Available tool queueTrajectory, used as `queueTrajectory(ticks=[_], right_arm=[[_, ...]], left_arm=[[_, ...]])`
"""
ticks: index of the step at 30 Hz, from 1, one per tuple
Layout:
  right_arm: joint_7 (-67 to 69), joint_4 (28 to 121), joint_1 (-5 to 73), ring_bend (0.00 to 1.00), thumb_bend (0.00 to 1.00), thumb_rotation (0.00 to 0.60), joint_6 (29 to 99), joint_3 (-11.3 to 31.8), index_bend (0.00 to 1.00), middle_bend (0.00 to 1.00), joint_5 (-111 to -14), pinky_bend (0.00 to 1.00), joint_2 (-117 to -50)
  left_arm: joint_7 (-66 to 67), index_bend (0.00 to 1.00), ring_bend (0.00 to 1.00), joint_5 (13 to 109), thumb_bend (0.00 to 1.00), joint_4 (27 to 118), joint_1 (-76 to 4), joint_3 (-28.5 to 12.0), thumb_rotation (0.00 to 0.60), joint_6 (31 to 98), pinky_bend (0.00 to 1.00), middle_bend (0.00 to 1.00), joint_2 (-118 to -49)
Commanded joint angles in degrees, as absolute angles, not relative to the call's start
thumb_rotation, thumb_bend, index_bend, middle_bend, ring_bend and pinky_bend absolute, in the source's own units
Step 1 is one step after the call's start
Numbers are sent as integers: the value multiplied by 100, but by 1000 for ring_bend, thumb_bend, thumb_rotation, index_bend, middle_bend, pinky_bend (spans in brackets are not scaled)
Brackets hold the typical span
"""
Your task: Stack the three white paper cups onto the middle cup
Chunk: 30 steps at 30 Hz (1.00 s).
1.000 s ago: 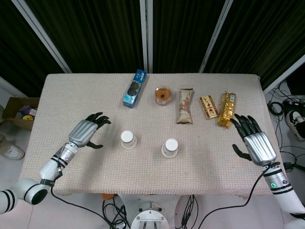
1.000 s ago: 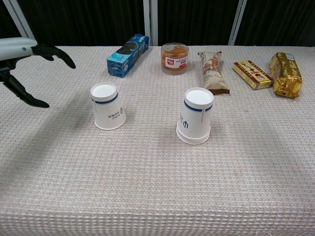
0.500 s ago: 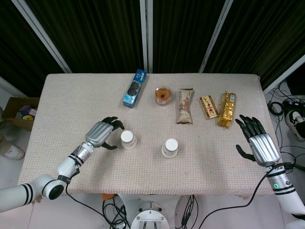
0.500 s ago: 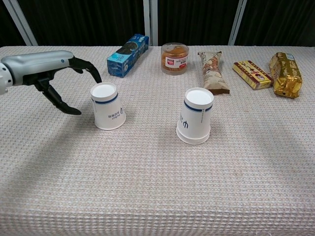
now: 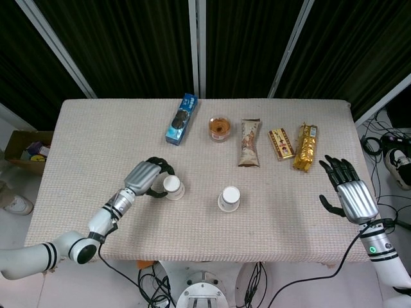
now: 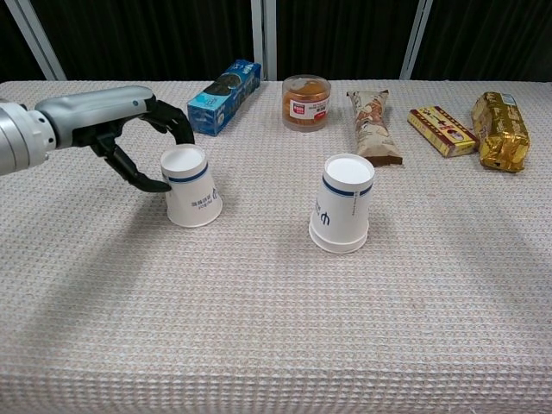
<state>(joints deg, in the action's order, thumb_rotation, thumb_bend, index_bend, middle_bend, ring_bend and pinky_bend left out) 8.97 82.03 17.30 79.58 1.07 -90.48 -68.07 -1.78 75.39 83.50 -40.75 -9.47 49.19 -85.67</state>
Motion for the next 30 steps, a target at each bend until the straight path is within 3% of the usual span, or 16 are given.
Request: queueTrajectory(ticks=[1, 14, 30], right_arm=[[935, 8166, 1707, 0, 303, 600, 7962, 117, 0, 7, -9041, 0, -6824], [1353, 8052, 1605, 0, 303, 600, 8130, 107, 0, 18, -9205, 0, -6793], [1916, 7602, 1163, 0, 304, 600, 8822, 13, 0, 28, -9404, 0, -6883]], left_arm=[[-241, 502, 318, 7602, 260, 8434, -4066, -944, 600, 5010, 205, 504, -8526], [-1270, 521, 331, 8521, 270, 10087, -4177, -1239, 600, 5517, 208, 502, -7470], [-174, 518, 330, 7622, 270, 9950, -5225, -1610, 600, 4732, 207, 492, -8173]])
